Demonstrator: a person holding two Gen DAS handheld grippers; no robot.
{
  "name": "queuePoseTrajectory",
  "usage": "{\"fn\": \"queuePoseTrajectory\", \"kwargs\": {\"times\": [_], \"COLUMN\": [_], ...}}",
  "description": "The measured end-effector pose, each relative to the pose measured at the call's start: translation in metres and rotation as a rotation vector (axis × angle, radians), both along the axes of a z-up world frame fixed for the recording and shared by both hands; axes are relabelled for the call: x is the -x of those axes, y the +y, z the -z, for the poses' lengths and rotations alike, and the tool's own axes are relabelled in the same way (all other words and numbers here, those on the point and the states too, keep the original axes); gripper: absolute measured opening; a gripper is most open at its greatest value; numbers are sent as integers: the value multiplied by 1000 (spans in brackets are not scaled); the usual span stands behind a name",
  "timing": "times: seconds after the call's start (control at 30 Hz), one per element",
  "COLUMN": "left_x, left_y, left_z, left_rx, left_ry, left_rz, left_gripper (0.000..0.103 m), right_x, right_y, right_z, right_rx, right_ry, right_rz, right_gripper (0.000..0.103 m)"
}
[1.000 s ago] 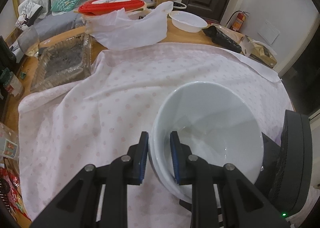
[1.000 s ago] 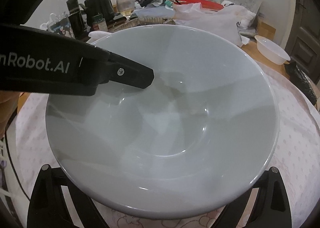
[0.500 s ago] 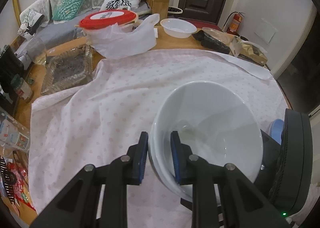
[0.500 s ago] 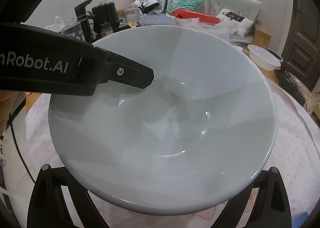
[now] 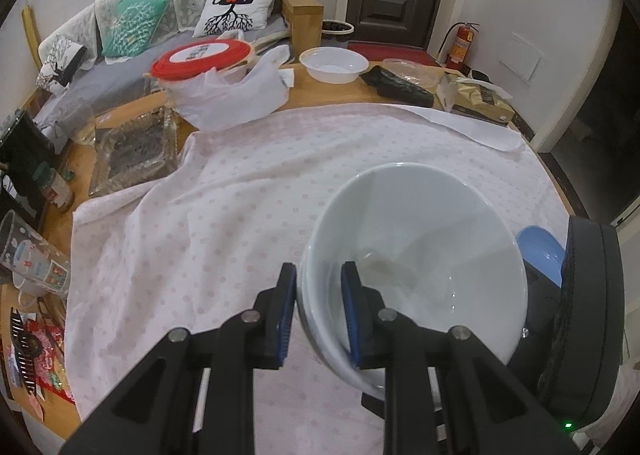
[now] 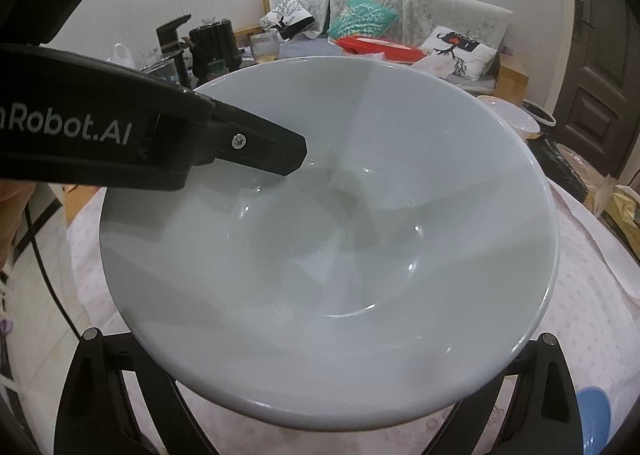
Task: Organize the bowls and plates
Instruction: 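Move the held white bowl over the bowls on the blue plate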
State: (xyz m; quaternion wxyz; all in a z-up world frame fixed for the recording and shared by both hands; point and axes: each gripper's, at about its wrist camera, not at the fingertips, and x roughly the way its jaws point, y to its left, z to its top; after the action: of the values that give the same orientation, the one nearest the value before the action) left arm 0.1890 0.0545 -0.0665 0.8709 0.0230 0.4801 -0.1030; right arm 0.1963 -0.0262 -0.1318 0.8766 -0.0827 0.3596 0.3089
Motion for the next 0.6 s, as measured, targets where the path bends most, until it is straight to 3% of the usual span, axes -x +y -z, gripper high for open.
{"fn": "queuePoseTrajectory", "kwargs": {"times": [0.6], "left_x": [27], "left_y": [-54], "left_z": [-17], "left_rx": [-23], "left_ry": [-21], "left_rz": [51], "left_gripper": [19], "right_x": [25], "right_y": [-44], "right_z": [-11], "right_rx": [-12], "right_ry": [-21], "right_rz": [44], "right_gripper": [93]}}
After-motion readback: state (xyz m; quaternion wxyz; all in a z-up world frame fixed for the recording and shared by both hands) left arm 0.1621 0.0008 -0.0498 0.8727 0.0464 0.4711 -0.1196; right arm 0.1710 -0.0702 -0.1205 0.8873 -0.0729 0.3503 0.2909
